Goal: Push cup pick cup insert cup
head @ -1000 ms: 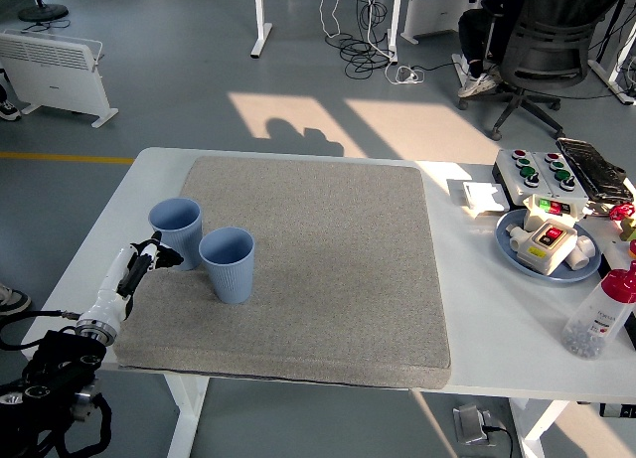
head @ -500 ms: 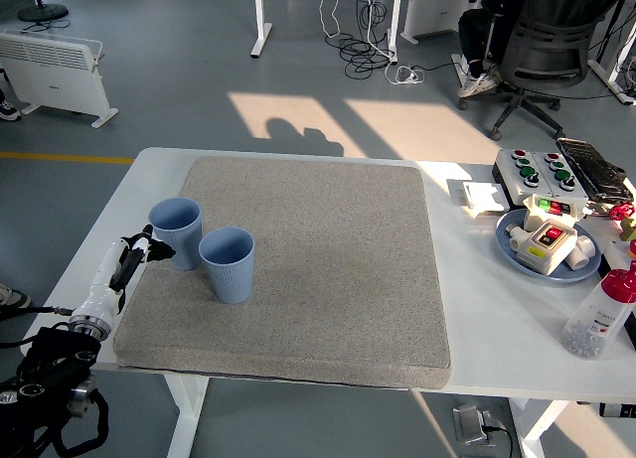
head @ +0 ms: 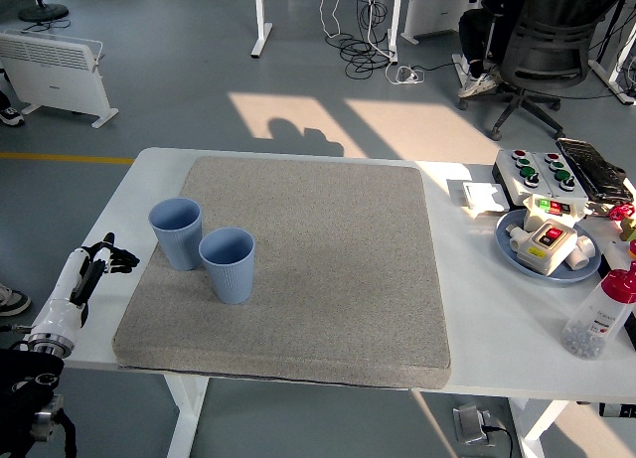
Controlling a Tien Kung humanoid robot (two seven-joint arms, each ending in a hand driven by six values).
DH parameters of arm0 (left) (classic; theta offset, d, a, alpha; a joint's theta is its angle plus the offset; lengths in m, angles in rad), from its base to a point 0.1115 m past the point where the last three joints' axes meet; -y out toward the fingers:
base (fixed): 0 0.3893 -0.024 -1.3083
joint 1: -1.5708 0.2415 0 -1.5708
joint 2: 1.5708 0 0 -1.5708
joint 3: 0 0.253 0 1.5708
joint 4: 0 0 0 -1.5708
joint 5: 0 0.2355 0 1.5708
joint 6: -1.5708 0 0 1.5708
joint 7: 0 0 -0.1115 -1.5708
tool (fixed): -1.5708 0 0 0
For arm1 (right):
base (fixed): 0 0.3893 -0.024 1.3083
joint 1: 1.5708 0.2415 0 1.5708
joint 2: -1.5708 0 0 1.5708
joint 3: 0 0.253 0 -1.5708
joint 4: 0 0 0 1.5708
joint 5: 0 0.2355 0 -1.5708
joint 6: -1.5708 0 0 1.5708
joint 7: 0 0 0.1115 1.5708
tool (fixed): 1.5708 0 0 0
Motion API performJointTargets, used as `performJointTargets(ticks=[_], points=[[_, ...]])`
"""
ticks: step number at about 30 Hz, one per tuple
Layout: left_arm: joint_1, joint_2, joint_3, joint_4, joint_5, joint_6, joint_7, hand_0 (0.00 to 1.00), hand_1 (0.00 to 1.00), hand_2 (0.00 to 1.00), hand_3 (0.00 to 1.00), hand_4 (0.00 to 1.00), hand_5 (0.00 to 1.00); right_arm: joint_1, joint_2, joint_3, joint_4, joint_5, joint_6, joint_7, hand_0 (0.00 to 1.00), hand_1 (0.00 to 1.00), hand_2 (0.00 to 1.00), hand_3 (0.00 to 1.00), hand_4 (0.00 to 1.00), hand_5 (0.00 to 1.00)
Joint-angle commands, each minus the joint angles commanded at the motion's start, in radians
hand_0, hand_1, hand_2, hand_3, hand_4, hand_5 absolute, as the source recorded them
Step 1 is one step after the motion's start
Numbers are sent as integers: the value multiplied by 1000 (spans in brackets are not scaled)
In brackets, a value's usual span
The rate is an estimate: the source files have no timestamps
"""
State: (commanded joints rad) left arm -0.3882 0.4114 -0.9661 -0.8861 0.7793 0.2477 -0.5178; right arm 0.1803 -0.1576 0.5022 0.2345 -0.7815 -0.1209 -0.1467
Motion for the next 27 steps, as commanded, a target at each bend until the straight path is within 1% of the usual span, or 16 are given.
performJointTargets(ticks=[2, 3, 7, 8, 9, 11, 13, 14, 15, 16, 19, 20, 21, 23, 25, 27], points=[[28, 9, -42, -49, 32, 17, 0, 469, 518, 456, 390, 551, 996, 0, -1, -2, -1, 5, -1, 1, 739, 677, 662, 596, 176, 388], [45, 18, -69, -81, 62, 38, -3, 604, 616, 580, 450, 703, 822, 0, -2, -5, -1, 10, -2, 2, 739, 677, 662, 596, 175, 388], [73, 63, -146, -195, 187, 93, 15, 604, 616, 580, 450, 703, 822, -2, -5, -9, -2, 23, -5, 3, 739, 677, 662, 596, 175, 388], [70, 89, -165, -232, 231, 103, 36, 604, 616, 580, 450, 703, 822, -4, -5, -7, -2, 24, -5, 3, 739, 677, 662, 596, 175, 388], [69, 98, -171, -251, 276, 106, 44, 783, 757, 734, 637, 817, 684, -4, -6, -7, -2, 24, -5, 2, 740, 677, 662, 595, 176, 389], [52, 144, -158, -292, 350, 112, 71, 783, 757, 734, 637, 817, 684, -5, -6, -8, -2, 28, -5, 1, 740, 677, 662, 595, 176, 389], [26, 189, -128, -317, 432, 97, 91, 783, 757, 734, 637, 817, 684, -7, -6, -9, -2, 31, -5, 0, 740, 677, 662, 595, 176, 389], [-6, 225, -93, -327, 477, 75, 108, 783, 757, 734, 637, 817, 684, -8, -7, -6, -2, 26, -4, -1, 740, 677, 662, 595, 176, 389], [-33, 254, -61, -337, 523, 52, 124, 912, 861, 883, 795, 976, 645, -9, -7, -4, -1, 23, -3, -3, 739, 677, 662, 596, 176, 388], [-54, 276, -35, -342, 564, 31, 136, 912, 861, 883, 795, 976, 645, -9, -7, -3, -1, 21, -2, -3, 739, 677, 662, 596, 176, 388], [-123, 323, 34, -349, 639, -35, 167, 912, 861, 883, 795, 976, 645, -13, -8, -5, -1, 26, -3, -5, 739, 677, 662, 596, 176, 388], [-152, 335, 61, -350, 661, -64, 176, 912, 861, 883, 795, 976, 645, -14, -8, -7, -1, 31, -3, -5, 739, 677, 662, 596, 176, 388], [-169, 340, 78, -351, 674, -82, 181, 957, 909, 933, 865, 998, 624, -15, -8, -8, -1, 33, -3, -4, 739, 677, 662, 595, 176, 388], [-227, 357, 137, -351, 726, -143, 195, 957, 909, 933, 865, 998, 624, -18, -9, -11, -1, 38, -3, -5, 739, 677, 662, 595, 176, 388], [-270, 361, 185, -344, 756, -170, 198, 957, 909, 933, 865, 998, 624, -20, -9, -10, -1, 38, -3, -6, 739, 677, 662, 595, 176, 388], [-322, 359, 250, -334, 788, -174, 197, 984, 917, 932, 859, 998, 619, -21, -8, -9, 0, 37, -3, -7, 741, 677, 662, 596, 176, 388]])
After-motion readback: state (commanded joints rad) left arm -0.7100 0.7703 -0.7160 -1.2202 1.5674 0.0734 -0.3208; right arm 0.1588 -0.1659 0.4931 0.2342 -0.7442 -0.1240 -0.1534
